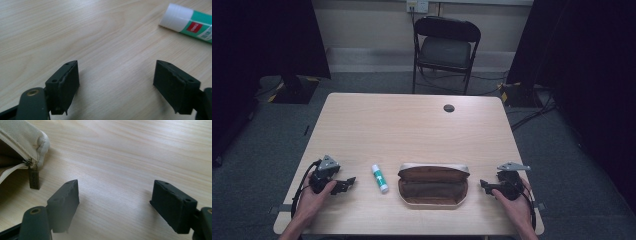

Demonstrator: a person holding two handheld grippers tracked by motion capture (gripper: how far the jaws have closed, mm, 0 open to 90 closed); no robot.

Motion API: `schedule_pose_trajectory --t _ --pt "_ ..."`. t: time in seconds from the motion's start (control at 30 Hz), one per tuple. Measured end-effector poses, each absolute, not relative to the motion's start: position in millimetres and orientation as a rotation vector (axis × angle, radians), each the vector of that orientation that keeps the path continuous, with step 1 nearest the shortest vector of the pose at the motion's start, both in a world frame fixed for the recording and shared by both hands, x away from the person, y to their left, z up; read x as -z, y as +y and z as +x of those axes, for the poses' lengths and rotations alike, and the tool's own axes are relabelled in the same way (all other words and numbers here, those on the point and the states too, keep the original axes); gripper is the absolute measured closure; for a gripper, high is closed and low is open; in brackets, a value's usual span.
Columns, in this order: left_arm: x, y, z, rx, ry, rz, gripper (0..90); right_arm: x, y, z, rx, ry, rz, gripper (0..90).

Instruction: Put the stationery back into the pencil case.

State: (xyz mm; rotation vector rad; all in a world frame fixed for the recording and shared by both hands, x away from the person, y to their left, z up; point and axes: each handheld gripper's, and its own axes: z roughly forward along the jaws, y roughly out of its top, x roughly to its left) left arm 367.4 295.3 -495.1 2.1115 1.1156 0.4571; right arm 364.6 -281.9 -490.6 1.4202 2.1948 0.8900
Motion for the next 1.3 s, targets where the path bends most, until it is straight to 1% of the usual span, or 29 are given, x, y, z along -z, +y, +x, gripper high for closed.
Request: schedule_pose_trajectory --t 0.2,0.3,0.4,0.43,0.5,0.63,0.67,0.73,0.83,0.87,0.97,1.0,1.1,1.17,1.23,1.3 --pt "484 287 360 -0.440 1.038 2.093 18.1 495 -278 362 -0.887 2.162 1.389 18.2" --pt "477 281 356 -0.407 1.007 2.056 18.6 498 -279 360 -0.912 2.140 1.377 18.1" --pt "469 268 352 -0.374 0.962 2.021 18.9 499 -279 359 -0.928 2.134 1.363 17.9" --pt "467 262 352 -0.362 0.949 2.024 19.4 499 -280 359 -0.930 2.135 1.360 17.5" --pt "466 255 351 -0.338 0.934 2.020 23.5 500 -280 359 -0.937 2.135 1.352 17.4" --pt "466 243 353 -0.303 0.918 2.037 24.3 500 -280 359 -0.937 2.133 1.351 17.3" --pt "465 237 355 -0.291 0.893 2.050 27.4 500 -280 359 -0.938 2.133 1.351 17.3" --pt "463 231 356 -0.290 0.879 2.046 27.8 500 -280 359 -0.937 2.133 1.351 17.3" --pt "459 226 359 -0.282 0.874 2.045 29.6 500 -280 359 -0.937 2.133 1.351 17.3" --pt "458 221 362 -0.280 0.886 2.053 32.0 500 -280 359 -0.937 2.133 1.351 17.3" --pt "463 219 366 -0.290 0.910 2.072 32.0 500 -280 359 -0.938 2.133 1.352 17.3" --pt "467 220 372 -0.239 0.948 2.057 31.1 500 -280 359 -0.938 2.133 1.352 17.3" --pt "472 220 376 -0.250 0.962 2.054 30.9 500 -280 359 -0.938 2.135 1.352 17.3" --pt "473 220 377 -0.253 0.973 2.040 32.4 500 -280 359 -0.938 2.135 1.352 17.3" --pt "474 217 377 -0.290 0.970 2.042 32.4 500 -280 360 -0.938 2.137 1.349 17.3" --pt "474 213 377 -0.274 0.966 2.037 33.9 500 -280 360 -0.939 2.139 1.347 17.3"
